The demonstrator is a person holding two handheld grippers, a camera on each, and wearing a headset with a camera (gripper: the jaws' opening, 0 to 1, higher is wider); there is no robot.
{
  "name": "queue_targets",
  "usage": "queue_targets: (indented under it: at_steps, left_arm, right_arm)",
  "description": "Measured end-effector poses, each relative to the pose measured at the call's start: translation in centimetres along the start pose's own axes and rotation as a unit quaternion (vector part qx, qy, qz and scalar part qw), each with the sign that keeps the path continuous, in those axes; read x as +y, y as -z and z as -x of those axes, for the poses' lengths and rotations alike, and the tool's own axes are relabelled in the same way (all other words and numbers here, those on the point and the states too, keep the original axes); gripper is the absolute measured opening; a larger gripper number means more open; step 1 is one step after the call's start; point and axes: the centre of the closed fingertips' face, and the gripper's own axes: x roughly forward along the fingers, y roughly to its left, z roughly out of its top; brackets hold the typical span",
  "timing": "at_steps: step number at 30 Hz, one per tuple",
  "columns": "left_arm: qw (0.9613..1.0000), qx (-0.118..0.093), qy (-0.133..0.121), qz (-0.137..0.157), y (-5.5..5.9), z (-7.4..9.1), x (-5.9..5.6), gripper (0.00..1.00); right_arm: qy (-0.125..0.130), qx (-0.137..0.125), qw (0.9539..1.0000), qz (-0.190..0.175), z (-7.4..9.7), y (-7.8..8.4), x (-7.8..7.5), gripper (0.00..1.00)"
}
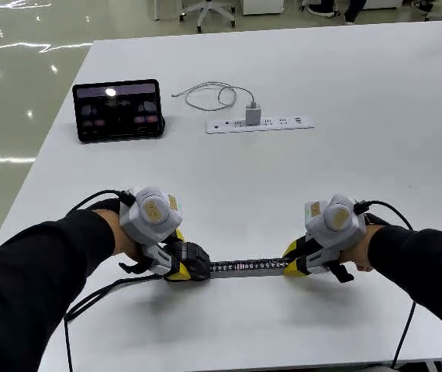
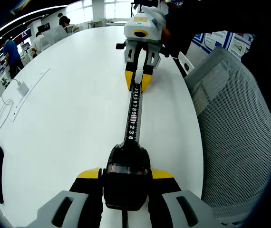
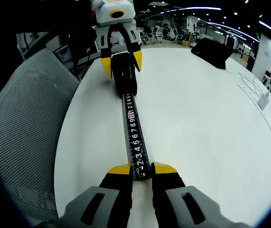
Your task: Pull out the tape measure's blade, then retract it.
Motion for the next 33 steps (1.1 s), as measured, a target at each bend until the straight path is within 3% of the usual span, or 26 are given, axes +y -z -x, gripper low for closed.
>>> queue_targets:
  at_steps: [33]
  left_arm:
    - [1.0000, -0.005, -0.001, 0.004, 0.0, -0.1, 0.1, 0.33]
  right_arm:
    - [0.005, 0.009, 0.9999, -0.003, 1.3, 1.6, -0.4, 0.10]
